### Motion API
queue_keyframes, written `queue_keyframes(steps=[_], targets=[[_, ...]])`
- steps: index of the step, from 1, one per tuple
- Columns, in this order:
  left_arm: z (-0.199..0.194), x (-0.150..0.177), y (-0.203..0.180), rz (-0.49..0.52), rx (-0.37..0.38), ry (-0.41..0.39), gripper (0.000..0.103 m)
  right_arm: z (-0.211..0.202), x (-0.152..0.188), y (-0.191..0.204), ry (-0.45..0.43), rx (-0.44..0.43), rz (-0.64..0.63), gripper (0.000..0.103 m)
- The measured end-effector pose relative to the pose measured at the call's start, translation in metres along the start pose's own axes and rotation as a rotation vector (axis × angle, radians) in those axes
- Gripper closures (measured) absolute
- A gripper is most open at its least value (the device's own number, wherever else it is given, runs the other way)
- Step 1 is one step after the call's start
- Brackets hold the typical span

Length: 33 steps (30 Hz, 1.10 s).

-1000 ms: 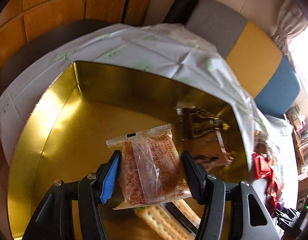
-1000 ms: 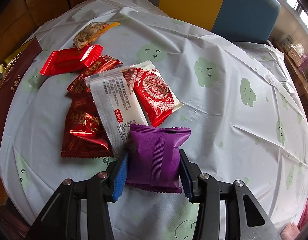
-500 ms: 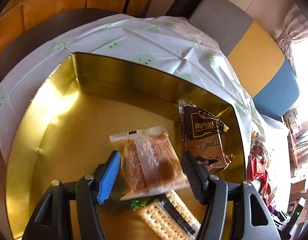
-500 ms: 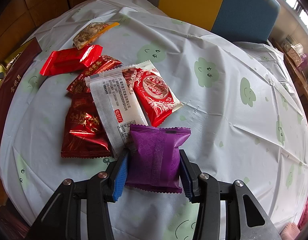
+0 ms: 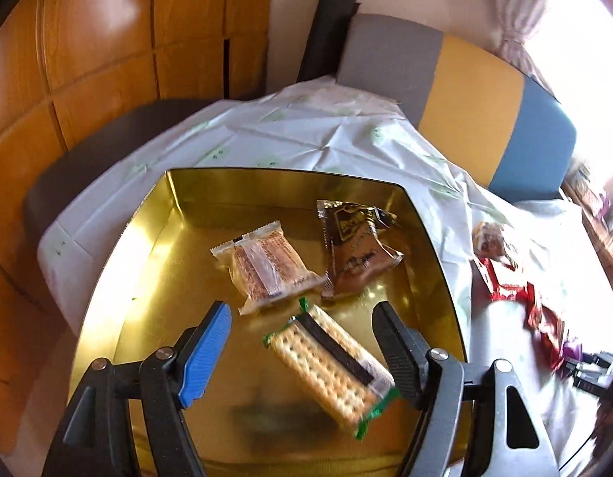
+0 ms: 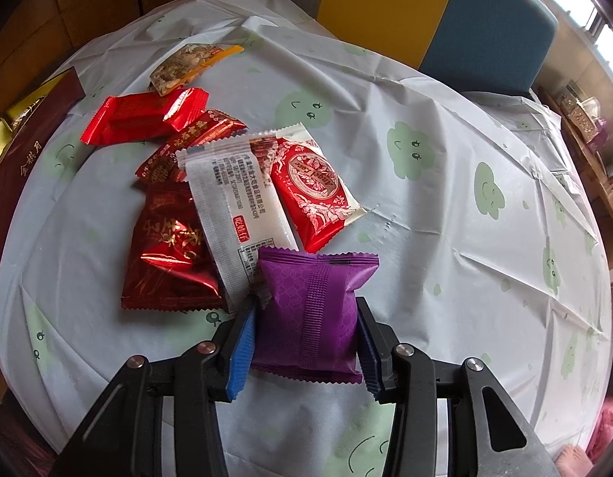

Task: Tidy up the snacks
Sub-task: 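Drop the bread pack into the tin with left tool while right tool grasps purple pack, then carry the purple pack with the right tool into the tin and release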

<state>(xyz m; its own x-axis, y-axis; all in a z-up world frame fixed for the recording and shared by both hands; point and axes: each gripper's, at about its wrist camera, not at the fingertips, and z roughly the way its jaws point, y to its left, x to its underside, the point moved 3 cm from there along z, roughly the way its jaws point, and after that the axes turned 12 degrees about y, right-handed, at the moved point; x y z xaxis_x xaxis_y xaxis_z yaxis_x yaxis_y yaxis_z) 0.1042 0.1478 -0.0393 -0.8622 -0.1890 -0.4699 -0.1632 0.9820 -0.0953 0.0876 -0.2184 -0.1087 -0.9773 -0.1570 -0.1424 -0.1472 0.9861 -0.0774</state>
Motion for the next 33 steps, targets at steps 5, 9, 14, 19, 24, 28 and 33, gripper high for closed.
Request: queue_keyframes(steps=[5,9,14,19,24,28,33], targets=[[-0.010,0.016,-0.010,0.050,-0.017,-0.021,0.028,-0.001,0.004,0.006,0.009,0.015,-0.030,0.057],[-0.012,0.022,-0.012,0.056,-0.015,-0.021,0.028,-0.004,0.005,0.010,0.031,0.019,-0.050,0.058],[-0.013,0.026,-0.009,0.057,-0.025,-0.023,0.028,-0.015,0.011,0.025,0.035,0.002,-0.084,0.059],[-0.013,0.027,-0.001,0.044,-0.035,-0.032,0.028,-0.040,0.012,0.042,-0.023,-0.055,-0.091,0.059],[-0.012,0.027,0.011,0.019,-0.038,-0.033,0.028,-0.071,0.004,0.080,-0.099,-0.127,-0.138,0.059],[-0.011,0.027,0.021,-0.006,-0.041,-0.029,0.028,-0.096,-0.008,0.125,-0.164,-0.215,-0.218,0.059],[-0.013,0.026,0.043,-0.064,-0.045,-0.037,0.028,-0.117,-0.024,0.194,-0.211,-0.339,-0.327,0.059]])
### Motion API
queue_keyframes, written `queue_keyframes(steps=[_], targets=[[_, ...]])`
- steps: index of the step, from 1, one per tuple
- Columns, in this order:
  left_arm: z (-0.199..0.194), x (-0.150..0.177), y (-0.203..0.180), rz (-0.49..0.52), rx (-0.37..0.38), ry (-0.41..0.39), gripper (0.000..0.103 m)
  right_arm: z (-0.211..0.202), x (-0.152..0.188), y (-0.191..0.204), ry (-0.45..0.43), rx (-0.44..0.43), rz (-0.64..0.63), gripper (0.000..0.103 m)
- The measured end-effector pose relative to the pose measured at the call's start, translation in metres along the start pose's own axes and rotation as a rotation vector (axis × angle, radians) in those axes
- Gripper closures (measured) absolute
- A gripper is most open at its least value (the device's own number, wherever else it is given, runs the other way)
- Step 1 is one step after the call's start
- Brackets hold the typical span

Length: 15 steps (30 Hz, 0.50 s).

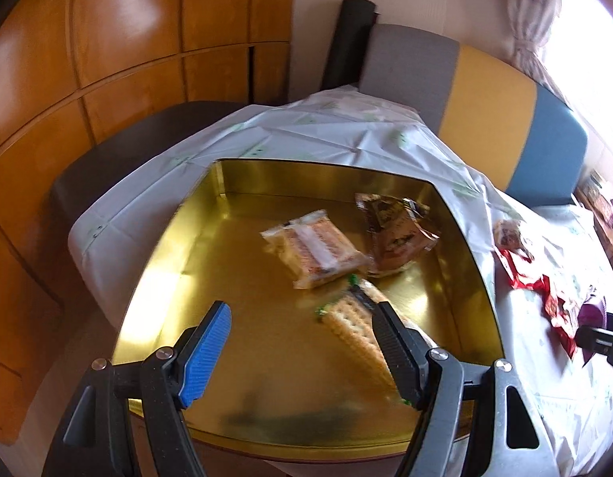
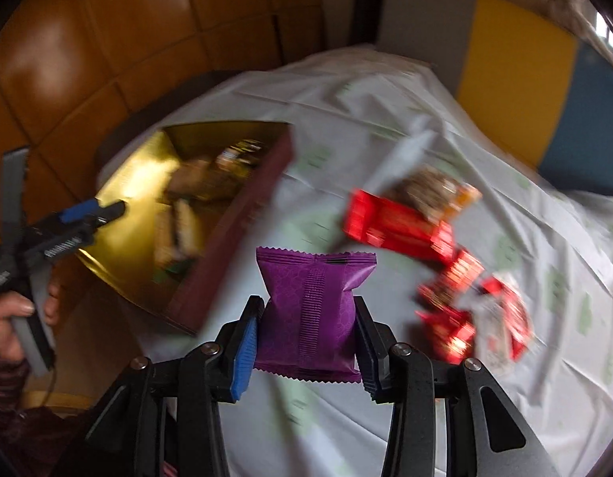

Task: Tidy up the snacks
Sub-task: 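Carry the purple pack with the right tool into the tin and release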

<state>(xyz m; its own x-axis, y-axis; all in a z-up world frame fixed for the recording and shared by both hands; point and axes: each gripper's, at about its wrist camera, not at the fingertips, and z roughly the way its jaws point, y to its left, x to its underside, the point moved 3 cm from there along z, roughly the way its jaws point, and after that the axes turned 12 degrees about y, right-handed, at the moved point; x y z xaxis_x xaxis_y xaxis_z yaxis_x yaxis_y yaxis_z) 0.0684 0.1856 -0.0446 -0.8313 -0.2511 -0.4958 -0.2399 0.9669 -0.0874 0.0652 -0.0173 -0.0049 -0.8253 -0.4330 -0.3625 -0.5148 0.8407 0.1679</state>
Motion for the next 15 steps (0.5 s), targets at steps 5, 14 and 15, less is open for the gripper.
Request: queue_keyframes(steps=[5,14,15], targets=[[-0.006,-0.005,0.032,-0.077,-0.027,-0.023,0.028,0.024,-0.035,0.056,-0.008,-0.092,-0.118,0.059],[-0.002,-0.002,0.074,-0.163,-0.062,-0.015,0.028,0.101,-0.065,0.118,0.131,-0.160,-0.193,0.059],[-0.001,0.000,0.077,-0.168,-0.063,-0.013,0.028,0.108,-0.066,0.121,0.137,-0.160,-0.195,0.059]])
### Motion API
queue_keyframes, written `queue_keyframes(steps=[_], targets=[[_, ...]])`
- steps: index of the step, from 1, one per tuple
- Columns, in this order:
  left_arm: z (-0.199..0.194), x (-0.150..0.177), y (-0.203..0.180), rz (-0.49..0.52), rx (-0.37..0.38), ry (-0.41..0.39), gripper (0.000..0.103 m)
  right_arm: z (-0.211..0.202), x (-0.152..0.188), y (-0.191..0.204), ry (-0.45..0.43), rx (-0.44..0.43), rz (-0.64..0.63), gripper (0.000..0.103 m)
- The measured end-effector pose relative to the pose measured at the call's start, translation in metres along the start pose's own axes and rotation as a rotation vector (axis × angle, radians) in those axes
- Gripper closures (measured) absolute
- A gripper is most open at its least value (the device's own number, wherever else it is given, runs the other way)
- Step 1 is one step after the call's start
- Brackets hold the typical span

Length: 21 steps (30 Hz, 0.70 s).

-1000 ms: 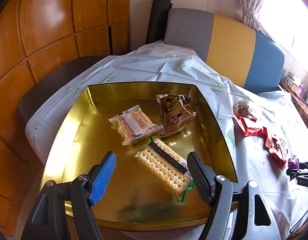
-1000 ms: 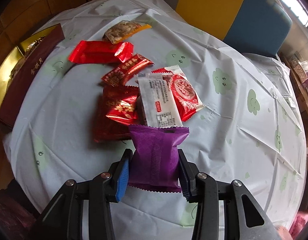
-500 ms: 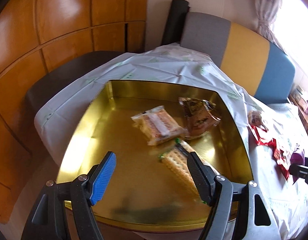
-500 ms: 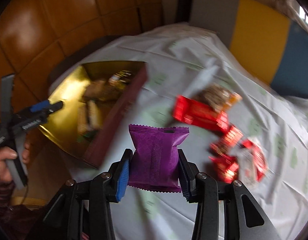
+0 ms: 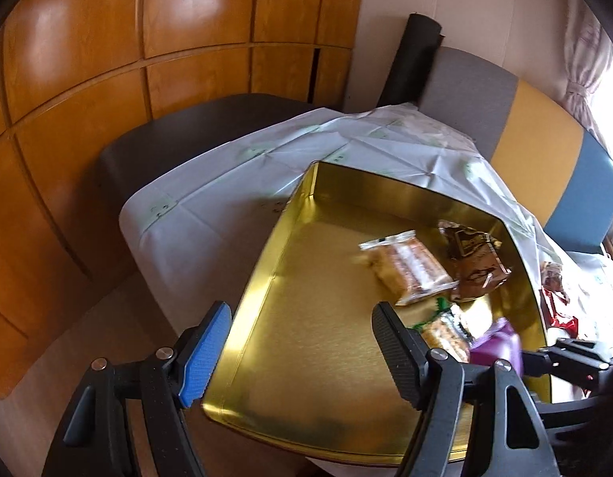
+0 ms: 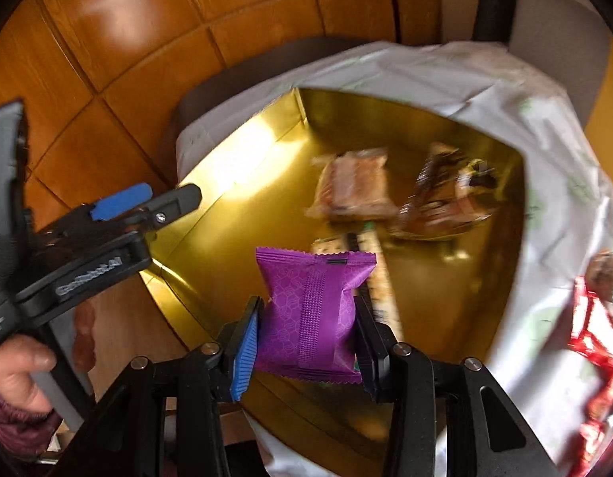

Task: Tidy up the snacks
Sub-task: 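Carry the purple pack with the right tool into the tin and release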

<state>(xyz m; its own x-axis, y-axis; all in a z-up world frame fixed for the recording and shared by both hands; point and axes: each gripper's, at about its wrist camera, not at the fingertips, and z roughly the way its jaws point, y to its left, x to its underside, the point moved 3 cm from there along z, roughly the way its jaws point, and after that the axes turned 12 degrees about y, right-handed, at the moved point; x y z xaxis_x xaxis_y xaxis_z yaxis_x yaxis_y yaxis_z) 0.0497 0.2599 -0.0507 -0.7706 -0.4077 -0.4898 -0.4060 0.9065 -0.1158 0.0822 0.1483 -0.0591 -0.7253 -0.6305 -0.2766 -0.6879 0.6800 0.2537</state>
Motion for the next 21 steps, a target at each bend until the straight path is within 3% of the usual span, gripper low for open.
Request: queue_keyframes(steps=[4,7,12,17,21], targets=[[0.006,0.001,0.006,-0.012,-0.005,0.010,0.028,0.014,-0.002,0.004,0.017,-0.011,0.007,0.057],[0.007,0.001,0.006,-0.012,-0.005,0.013,0.028,0.014,-0.002,0.007,0.006,-0.024,0.008,0.047],[0.009,0.003,0.003,-0.001,-0.004,0.013,0.028,0.010,0.005,0.005,-0.001,-0.011,0.021,0.046],[0.002,0.004,-0.008,0.039,-0.007,-0.005,0.028,-0.010,0.012,-0.001,-0.076,0.027,0.037,0.044],[-0.004,0.006,-0.020,0.079,-0.003,-0.017,0.028,-0.035,0.023,-0.008,-0.160,0.098,0.045,0.030]])
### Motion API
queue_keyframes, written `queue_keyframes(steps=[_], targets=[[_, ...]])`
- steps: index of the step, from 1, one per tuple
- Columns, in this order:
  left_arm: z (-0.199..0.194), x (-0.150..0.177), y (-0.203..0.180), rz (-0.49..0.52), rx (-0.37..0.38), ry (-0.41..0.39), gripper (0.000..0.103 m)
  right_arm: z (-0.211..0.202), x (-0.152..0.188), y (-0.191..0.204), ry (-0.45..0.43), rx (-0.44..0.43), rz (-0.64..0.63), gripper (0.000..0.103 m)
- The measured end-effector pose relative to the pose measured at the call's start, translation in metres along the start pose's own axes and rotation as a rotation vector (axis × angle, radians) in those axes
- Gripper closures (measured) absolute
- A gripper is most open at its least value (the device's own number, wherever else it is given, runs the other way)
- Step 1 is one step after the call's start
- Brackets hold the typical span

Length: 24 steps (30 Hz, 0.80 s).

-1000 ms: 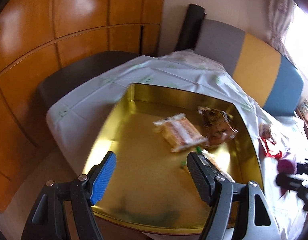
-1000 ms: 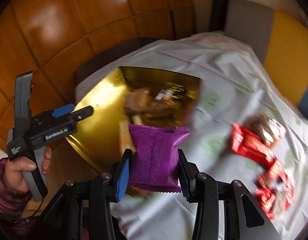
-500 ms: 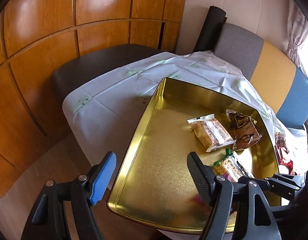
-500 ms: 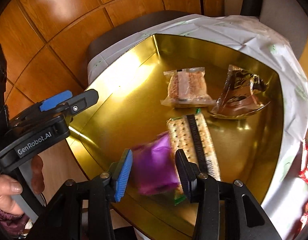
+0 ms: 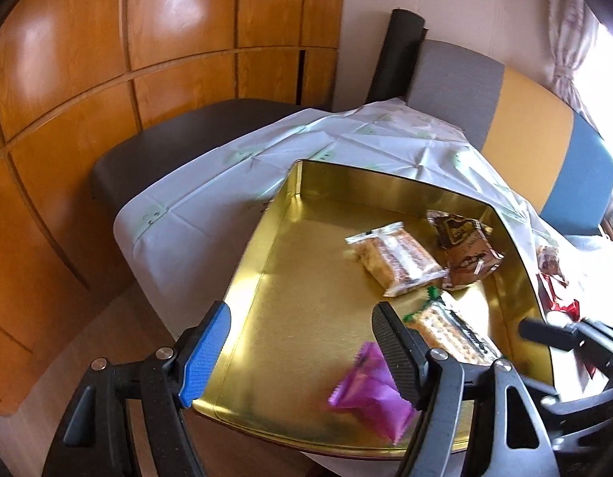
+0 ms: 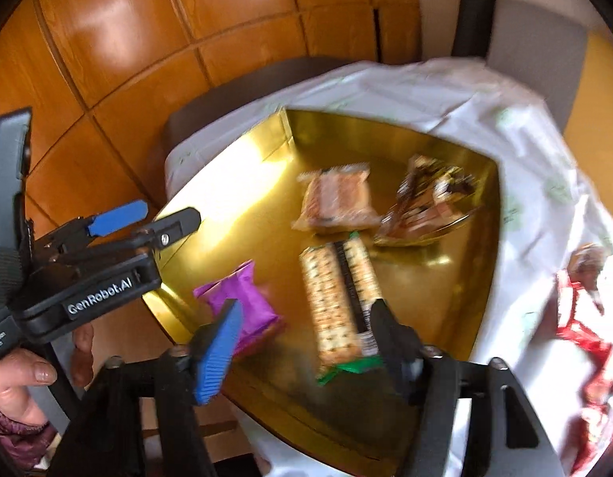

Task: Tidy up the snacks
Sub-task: 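Carry the purple pack with the right tool into the tin and release, then reach the left tool to the clear nut pack and grasp it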

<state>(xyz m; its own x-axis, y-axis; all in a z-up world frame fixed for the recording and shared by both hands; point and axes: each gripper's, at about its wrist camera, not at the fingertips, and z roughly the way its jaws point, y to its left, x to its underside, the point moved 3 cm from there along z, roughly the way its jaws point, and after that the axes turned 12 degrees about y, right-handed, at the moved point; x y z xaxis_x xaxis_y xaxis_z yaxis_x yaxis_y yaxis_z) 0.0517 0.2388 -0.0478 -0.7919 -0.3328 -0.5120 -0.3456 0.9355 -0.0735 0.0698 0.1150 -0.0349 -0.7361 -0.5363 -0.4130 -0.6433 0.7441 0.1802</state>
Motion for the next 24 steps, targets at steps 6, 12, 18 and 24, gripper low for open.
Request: queue_keyframes(steps=[6,12,18,24], targets=[[-0.011,0.003,-0.021,0.064,0.013,-0.016,0.028,-0.034,0.014,-0.027,-0.073,0.053,0.046,0.018],[-0.019,0.009,-0.047,0.139,0.042,-0.015,0.028,-0.062,0.035,-0.067,-0.108,0.116,0.112,0.012],[-0.025,0.016,-0.071,0.207,0.074,-0.009,0.028,-0.081,0.061,-0.115,-0.104,0.190,0.188,0.008],[-0.031,0.021,-0.094,0.257,0.092,-0.011,0.029,-0.105,0.091,-0.168,-0.099,0.284,0.264,0.008]])
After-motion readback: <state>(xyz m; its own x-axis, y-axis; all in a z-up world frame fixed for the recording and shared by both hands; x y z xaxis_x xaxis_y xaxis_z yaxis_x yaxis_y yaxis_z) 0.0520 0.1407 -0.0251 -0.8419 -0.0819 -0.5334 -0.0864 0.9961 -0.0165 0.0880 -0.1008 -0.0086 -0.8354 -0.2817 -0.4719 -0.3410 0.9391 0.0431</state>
